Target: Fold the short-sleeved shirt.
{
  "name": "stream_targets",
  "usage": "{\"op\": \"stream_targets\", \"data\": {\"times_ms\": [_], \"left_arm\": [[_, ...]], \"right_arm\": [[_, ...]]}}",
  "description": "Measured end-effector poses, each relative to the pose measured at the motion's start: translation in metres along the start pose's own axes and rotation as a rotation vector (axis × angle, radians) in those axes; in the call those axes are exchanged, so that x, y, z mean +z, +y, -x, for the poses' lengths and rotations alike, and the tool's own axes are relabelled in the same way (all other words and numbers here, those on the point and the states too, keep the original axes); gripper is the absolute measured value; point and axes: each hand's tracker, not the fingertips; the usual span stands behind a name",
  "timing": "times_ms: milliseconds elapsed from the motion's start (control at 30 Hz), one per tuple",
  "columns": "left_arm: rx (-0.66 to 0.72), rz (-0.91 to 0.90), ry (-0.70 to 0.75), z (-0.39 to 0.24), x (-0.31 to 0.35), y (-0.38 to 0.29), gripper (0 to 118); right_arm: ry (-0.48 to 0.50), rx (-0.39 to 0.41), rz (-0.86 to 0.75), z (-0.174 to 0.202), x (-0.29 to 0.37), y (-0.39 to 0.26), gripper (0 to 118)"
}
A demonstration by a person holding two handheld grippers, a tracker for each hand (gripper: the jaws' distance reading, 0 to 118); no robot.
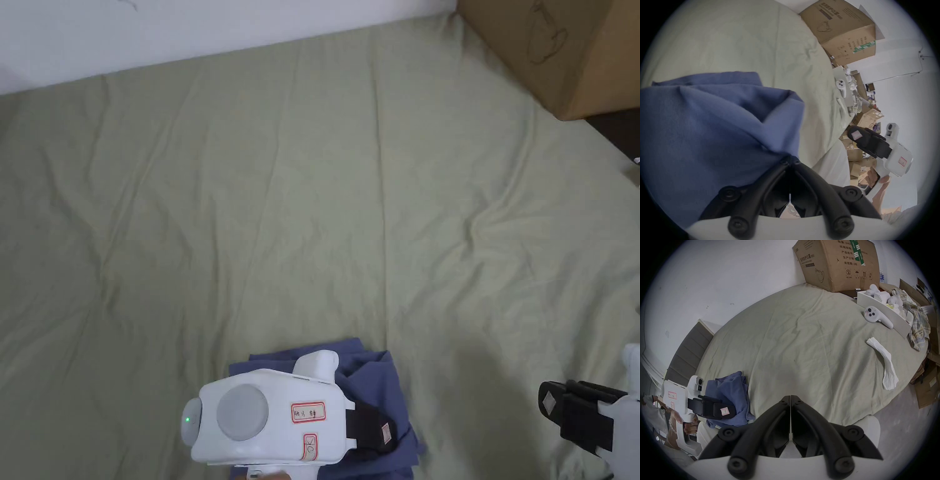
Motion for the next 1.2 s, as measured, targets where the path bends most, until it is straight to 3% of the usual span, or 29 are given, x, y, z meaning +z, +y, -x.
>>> {"op": "stream_targets", "data": {"times_ms": [133, 300, 400, 467, 500, 567, 667, 733, 867, 1000, 1067, 1200], "left_arm": [[0.011, -0.070, -0.085, 0.005, 0.031, -0.002, 0], [0.042, -0.211, -0.078, 0.041, 0.099, -0.013, 1], [0.128, -0.298, -0.036, 0.080, 0.133, -0.027, 17], [0.224, -0.324, -0.001, 0.106, 0.149, -0.036, 49], [0.268, -0.331, 0.003, 0.118, 0.155, -0.041, 58], [0.313, -0.376, -0.009, 0.141, 0.161, -0.048, 59], [0.405, -0.380, -0.041, 0.165, 0.154, -0.053, 59], [0.432, -0.343, -0.122, 0.177, 0.141, -0.050, 59], [0.502, -0.271, -0.274, 0.187, 0.099, -0.039, 59], [0.497, -0.270, -0.450, 0.191, 0.067, -0.027, 58], [0.518, -0.257, -0.522, 0.196, 0.053, -0.026, 51], [0.388, -0.218, -0.485, 0.190, 0.051, -0.017, 49]], "right_arm": [[0.045, 0.041, 0.011, 0.019, -0.005, 0.006, 1], [0.159, 0.165, 0.068, 0.070, -0.030, 0.012, 1], [0.225, 0.268, 0.113, 0.106, -0.051, 0.008, 1], [0.253, 0.316, 0.146, 0.125, -0.068, 0.004, 1], [0.241, 0.337, 0.172, 0.133, -0.075, 0.003, 1], [0.251, 0.405, 0.194, 0.146, -0.088, -0.002, 1], [0.179, 0.479, 0.231, 0.155, -0.107, -0.007, 1], [0.171, 0.462, 0.233, 0.153, -0.113, -0.006, 1], [0.215, 0.332, 0.260, 0.139, -0.115, 0.003, 1], [0.183, 0.338, 0.253, 0.135, -0.112, 0.004, 1], [0.179, 0.339, 0.255, 0.134, -0.111, 0.005, 1], [0.176, 0.331, 0.264, 0.135, -0.112, 0.007, 1]]}}
